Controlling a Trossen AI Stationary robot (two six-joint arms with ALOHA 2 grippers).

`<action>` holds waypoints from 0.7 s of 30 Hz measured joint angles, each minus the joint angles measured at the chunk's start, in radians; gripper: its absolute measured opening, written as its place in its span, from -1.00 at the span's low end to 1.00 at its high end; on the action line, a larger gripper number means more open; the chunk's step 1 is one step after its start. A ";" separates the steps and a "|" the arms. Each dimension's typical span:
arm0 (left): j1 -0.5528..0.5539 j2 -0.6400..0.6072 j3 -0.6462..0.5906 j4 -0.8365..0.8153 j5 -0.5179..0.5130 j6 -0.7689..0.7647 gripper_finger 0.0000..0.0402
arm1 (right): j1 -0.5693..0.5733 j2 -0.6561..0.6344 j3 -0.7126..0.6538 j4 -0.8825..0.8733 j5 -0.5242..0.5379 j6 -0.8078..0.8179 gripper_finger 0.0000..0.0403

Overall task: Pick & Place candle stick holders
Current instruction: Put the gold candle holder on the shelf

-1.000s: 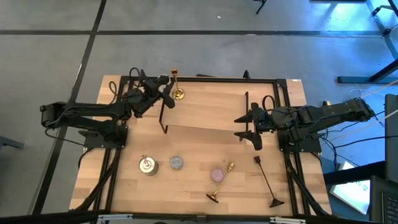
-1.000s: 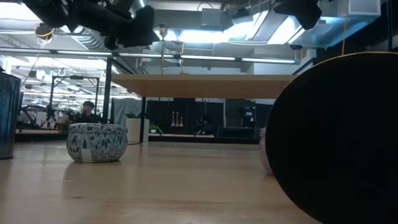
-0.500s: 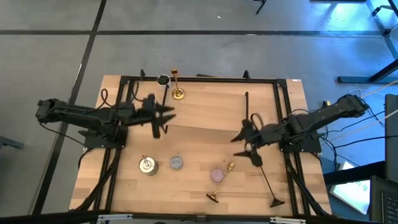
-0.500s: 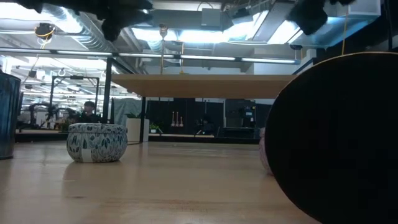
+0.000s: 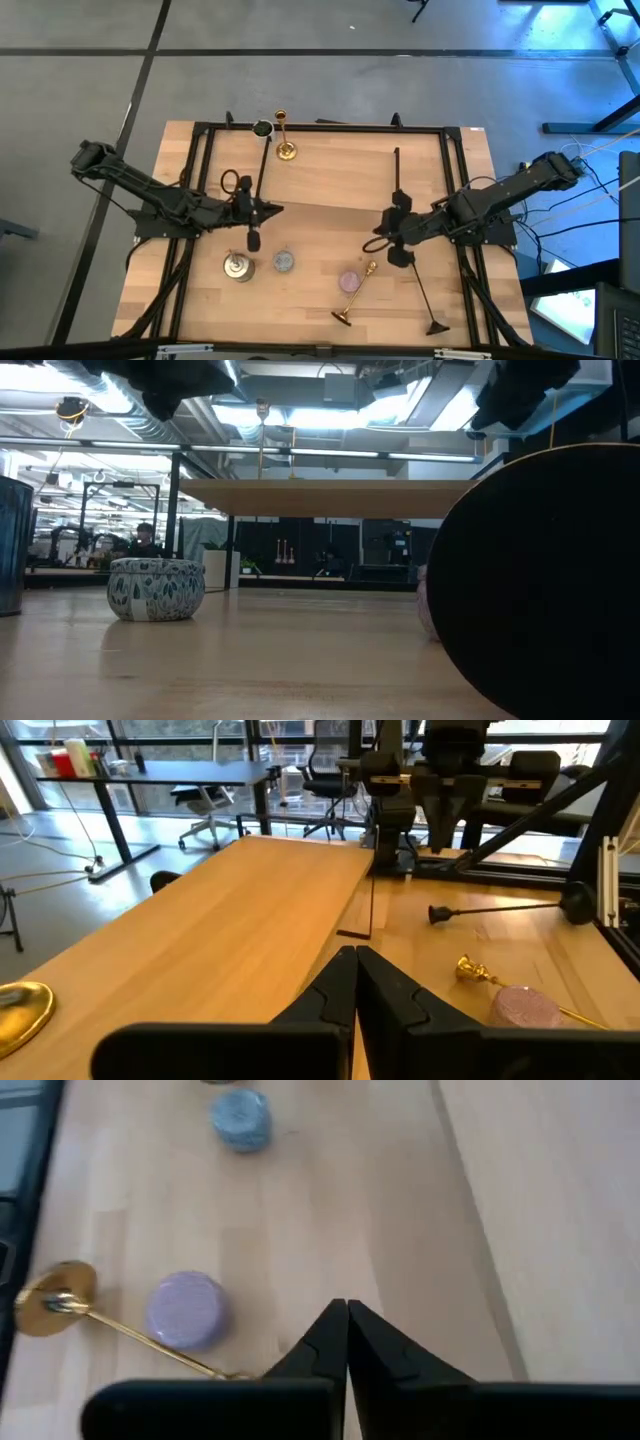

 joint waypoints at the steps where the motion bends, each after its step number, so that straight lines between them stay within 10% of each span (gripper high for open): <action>1: 0.000 0.003 0.000 0.000 0.000 -0.001 -0.99 | 0.000 0.001 0.000 -0.022 0.000 0.022 -0.97; 21: 0.003 0.005 0.000 0.004 0.005 -0.005 -1.00 | -0.090 0.031 -0.001 -0.252 0.128 0.235 -0.99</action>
